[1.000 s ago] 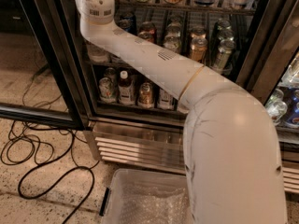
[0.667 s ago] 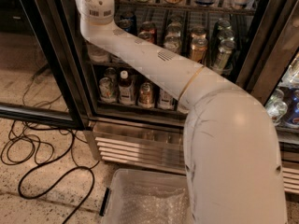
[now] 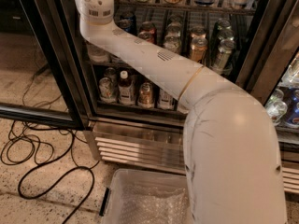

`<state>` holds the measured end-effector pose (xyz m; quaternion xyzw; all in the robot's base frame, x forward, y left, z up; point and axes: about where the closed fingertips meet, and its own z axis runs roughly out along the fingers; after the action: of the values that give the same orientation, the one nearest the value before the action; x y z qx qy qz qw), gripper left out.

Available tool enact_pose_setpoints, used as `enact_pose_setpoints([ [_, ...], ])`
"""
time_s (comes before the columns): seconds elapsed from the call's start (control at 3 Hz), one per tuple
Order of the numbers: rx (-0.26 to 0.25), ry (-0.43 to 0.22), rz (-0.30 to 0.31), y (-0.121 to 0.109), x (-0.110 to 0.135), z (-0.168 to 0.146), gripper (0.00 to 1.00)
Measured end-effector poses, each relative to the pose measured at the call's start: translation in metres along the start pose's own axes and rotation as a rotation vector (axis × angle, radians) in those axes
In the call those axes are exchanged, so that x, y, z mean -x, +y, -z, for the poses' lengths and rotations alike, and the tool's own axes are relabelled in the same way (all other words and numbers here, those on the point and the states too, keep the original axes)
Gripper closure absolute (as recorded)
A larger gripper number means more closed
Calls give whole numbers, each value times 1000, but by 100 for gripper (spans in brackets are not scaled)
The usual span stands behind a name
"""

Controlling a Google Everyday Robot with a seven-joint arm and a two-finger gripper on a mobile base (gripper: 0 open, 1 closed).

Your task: Pick coke can from top shelf of fridge

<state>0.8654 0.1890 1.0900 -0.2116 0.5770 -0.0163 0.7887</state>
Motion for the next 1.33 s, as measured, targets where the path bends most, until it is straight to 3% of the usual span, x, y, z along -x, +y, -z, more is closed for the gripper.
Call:
enact_pose_setpoints([
  [0.33,0,0,0,0,0,0,100],
  [0.67,0,0,0,0,0,0,100],
  [1.33,-46,-13,-60,-7,20,-3,100],
])
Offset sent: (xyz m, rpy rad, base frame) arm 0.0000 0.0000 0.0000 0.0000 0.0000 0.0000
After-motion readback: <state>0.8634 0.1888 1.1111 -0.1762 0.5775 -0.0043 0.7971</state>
